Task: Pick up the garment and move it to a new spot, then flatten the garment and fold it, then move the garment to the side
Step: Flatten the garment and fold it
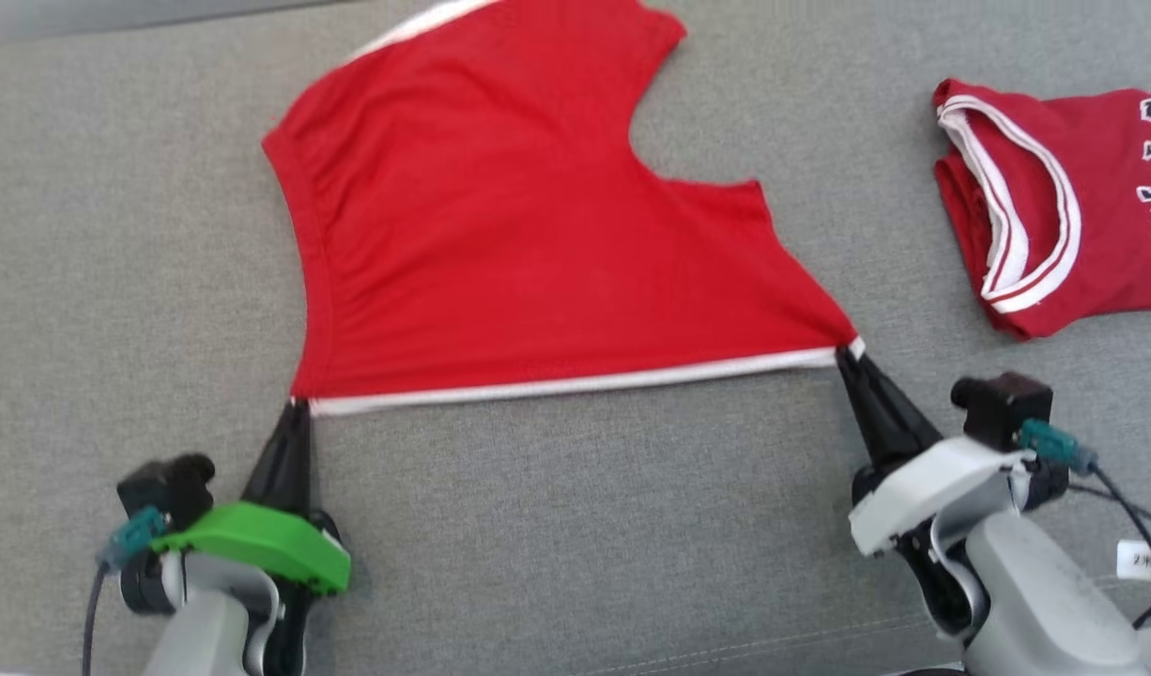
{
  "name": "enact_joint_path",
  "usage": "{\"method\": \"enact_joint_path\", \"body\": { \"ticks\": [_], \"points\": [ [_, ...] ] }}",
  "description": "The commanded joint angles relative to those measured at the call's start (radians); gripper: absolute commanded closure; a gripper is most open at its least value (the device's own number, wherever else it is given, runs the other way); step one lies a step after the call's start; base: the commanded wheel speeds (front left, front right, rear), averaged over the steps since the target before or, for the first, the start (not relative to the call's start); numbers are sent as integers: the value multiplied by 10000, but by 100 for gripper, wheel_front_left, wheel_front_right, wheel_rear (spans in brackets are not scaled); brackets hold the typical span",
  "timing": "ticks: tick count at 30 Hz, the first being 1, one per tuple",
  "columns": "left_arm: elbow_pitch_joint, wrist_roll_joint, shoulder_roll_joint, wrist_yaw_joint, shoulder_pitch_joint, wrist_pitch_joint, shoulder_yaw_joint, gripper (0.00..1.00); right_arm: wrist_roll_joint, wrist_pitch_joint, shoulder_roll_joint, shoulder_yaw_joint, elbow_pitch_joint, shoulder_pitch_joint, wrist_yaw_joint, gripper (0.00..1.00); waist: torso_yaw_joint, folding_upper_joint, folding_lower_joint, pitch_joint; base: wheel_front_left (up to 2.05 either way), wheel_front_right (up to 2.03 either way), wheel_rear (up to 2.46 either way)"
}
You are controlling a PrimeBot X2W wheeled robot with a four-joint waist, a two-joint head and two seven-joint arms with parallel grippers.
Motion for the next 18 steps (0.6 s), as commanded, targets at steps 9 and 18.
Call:
{"method": "enact_joint_path", "body": {
  "ticks": [9, 18],
  "points": [
    [-628, 544, -175, 151, 3086, -8, 1386, 100, -151, -45, 178, -450, 223, 2504, -125, 100, -141, -1, 1, -2863, 0, 0, 0],
    [-1521, 922, -457, 159, 4463, -31, 1948, 100, -364, -56, 146, -426, -332, 3834, -131, 100, -99, -1, 1, -3262, 0, 0, 0]
  ]
}}
